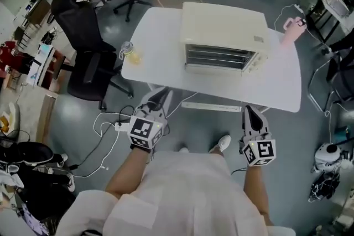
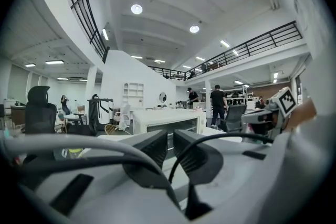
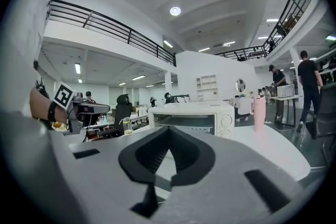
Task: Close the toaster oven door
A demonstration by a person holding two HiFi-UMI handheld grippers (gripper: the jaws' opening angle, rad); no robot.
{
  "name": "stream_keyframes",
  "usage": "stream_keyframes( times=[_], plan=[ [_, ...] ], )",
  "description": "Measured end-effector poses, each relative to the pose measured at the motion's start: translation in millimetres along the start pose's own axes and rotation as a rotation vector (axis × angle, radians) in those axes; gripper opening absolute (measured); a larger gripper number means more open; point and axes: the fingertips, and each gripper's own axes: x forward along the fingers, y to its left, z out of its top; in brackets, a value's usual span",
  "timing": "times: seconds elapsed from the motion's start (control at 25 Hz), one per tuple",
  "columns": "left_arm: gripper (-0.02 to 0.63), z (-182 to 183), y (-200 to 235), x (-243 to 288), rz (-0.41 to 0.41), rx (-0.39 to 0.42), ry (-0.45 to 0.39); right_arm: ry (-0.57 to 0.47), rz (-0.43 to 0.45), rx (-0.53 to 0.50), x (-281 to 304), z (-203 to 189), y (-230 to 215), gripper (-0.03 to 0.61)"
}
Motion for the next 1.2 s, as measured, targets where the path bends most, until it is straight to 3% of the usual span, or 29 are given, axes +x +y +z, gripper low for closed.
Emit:
stream_keyframes(
  times=[0.2,0.48,0.68,0.88,1.2],
  plan=[
    [0.032,-41,-12,-2,-0.053,-0.003,0.086,0.064,-0.016,-0.001,-10,-40,1,0.005],
    [0.034,-76,-32,12,-0.110,-0.006,0.114,0.142,0.033,-0.032,10,-84,23,0.006],
    [0.038,-113,-31,20,-0.102,-0.006,0.182,0.198,0.069,-0.021,19,-114,15,0.083],
    [0.117,-144,-30,29,-0.120,-0.029,0.239,0.270,0.107,-0.038,26,-145,-5,0.168],
    [0.207,-203,-32,43,-0.134,-0.031,0.340,0.387,0.141,-0.050,34,-195,-36,0.205]
  ],
)
